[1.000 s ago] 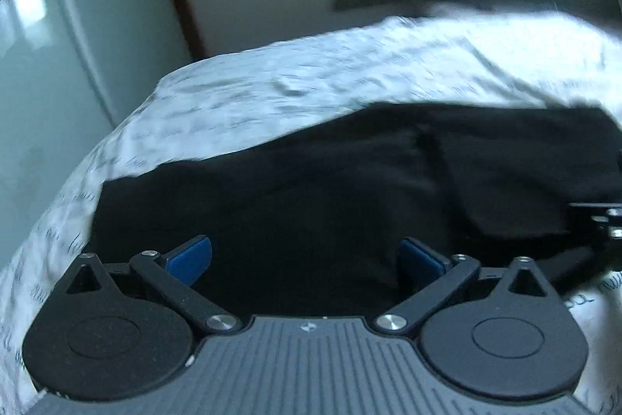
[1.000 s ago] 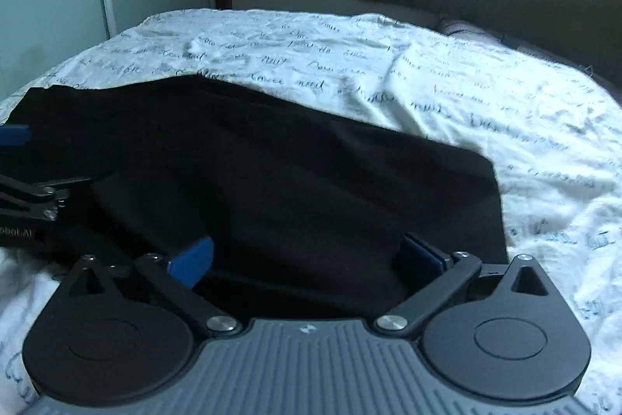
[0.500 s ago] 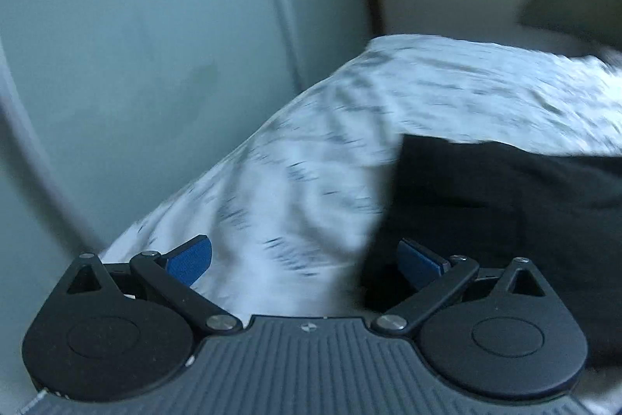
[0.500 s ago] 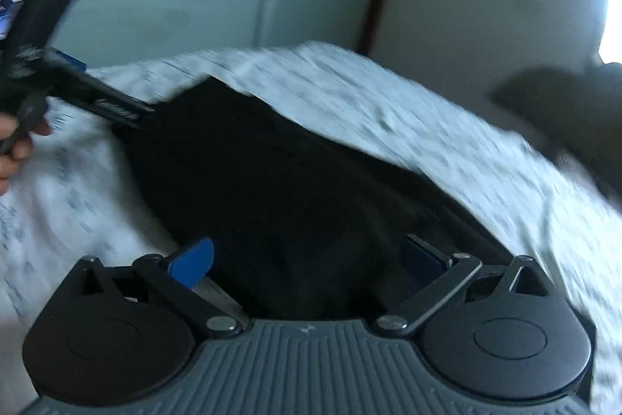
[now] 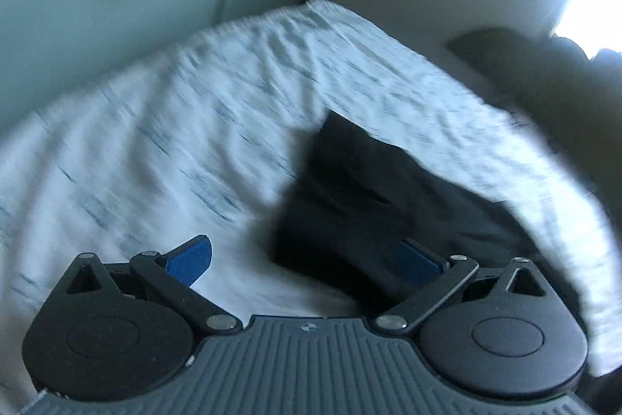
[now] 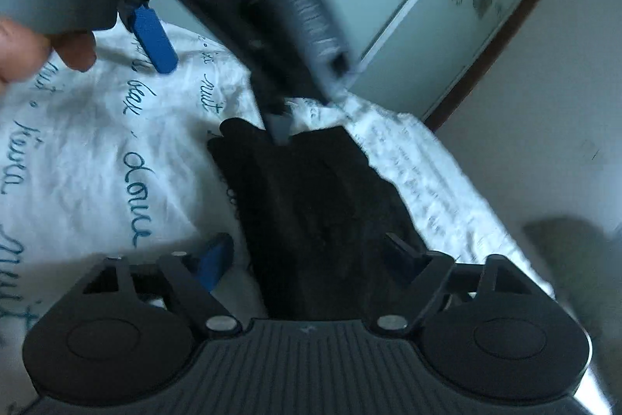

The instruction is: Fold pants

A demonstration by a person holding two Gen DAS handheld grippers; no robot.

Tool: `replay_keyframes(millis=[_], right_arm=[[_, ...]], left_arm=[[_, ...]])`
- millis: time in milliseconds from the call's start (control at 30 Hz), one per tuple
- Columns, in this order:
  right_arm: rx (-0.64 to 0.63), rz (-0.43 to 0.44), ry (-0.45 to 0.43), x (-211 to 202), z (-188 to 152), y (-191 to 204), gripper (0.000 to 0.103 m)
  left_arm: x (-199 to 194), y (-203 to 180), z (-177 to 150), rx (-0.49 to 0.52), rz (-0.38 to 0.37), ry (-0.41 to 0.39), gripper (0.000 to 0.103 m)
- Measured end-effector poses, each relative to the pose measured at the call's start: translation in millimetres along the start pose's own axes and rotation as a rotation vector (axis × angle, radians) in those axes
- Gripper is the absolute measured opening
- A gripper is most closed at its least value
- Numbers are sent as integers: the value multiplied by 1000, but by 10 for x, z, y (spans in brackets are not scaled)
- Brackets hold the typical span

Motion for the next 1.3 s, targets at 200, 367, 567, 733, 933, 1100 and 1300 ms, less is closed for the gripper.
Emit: replay_keyframes(millis=[200,367,567,733,933,1100,1300], right_arm=[[75,-29,-54,15,66,-145,46],[395,38,-102,-106,19,-646,47],[657,394,-123,-284,-191,-1111,48],[771,294,10,7,-394,-1332,48],[739,197,37,51,-439,-1327,49],[833,147,-73,-336,-475,-1656,50],[1012,100,-156,-797,-962,-2016,51]], left_arm=[[288,64,-73,-235,-232,109,102],[567,-20,-22,-372,-311,96,88],[797,-42,-58,-394,-244,125,16],[660,-312,-134,-221,-156,18,15],[253,-942,-263,97,-54,-170,13],[-136,-1619,-389,273,-132,-280,12],[-122,-2327,-643,354,-241,-251,12]])
Point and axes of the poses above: each gripper's, at about its wrist camera, not at the fingertips, and x roughly the way its jaws point, y to its left, z to its top, the point moved 2 cm from there along x, roughly the way its jaws point, and after that the axes turned 3 degrees about -y, right-handed, at the moved point
